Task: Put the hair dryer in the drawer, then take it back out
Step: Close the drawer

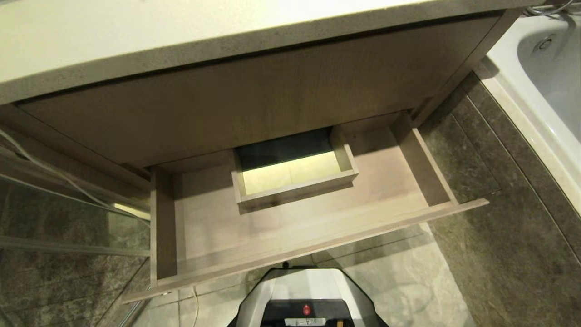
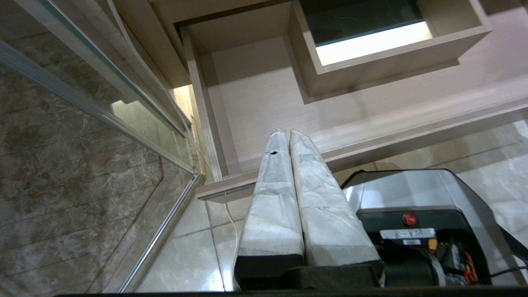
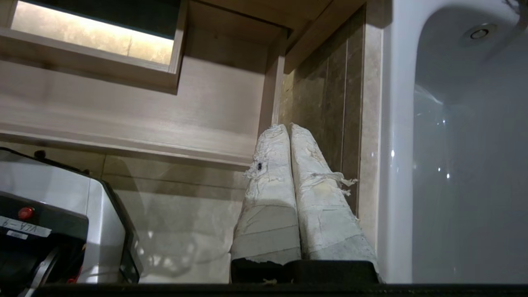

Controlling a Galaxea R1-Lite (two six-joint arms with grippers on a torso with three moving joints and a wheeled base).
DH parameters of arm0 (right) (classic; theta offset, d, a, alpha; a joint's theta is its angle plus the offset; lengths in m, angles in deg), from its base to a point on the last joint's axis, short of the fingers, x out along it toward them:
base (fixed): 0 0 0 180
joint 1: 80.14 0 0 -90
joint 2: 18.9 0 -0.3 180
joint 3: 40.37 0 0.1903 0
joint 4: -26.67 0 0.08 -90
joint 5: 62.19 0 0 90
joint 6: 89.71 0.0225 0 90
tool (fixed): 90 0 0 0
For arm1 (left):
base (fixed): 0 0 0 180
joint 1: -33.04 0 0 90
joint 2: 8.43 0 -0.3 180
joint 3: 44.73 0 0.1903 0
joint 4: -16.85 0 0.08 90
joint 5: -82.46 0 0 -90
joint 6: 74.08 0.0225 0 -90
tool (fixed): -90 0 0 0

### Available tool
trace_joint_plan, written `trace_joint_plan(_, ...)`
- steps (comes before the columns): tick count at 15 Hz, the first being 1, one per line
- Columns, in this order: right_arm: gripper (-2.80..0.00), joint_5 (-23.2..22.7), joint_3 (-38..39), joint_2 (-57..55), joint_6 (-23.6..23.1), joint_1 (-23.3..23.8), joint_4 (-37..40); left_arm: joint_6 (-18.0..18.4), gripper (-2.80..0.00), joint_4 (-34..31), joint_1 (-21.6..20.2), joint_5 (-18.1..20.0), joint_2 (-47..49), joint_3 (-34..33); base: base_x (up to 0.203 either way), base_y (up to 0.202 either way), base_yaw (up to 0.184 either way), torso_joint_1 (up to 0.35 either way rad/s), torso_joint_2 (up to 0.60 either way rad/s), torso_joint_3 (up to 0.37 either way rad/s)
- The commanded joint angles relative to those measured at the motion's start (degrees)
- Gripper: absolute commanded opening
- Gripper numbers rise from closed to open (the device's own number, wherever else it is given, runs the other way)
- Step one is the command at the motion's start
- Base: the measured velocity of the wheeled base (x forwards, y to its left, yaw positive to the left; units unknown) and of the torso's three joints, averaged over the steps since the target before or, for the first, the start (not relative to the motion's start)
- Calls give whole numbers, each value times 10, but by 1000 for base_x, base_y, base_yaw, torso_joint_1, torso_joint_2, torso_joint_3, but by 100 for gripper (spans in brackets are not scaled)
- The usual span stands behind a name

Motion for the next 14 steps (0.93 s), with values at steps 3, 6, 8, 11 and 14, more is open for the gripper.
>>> trace_joint_plan(3, -280, -1, 10, 4, -2, 0, -5, 0, -280, 1, 0, 1, 0, -1, 0, 0, 0, -350, 539, 185)
trace_joint_plan(6, -280, -1, 11, 3, -2, -1, -8, 0, -280, 1, 0, 1, 0, 0, 0, 0, 0, -347, 513, 133)
trace_joint_plan(8, -280, 0, 15, 4, -2, -1, -12, 0, -280, 1, 0, 0, 0, -1, 0, 0, 0, -263, 384, 129)
trace_joint_plan(11, -280, 2, 17, 3, -2, -1, -14, 0, -280, 1, 0, 1, 0, -1, 0, 0, 0, -96, 386, 276)
trace_joint_plan(14, -280, 2, 21, 2, -2, -1, -18, 0, -280, 1, 0, 0, 0, -1, 0, 0, 0, -50, 413, 354)
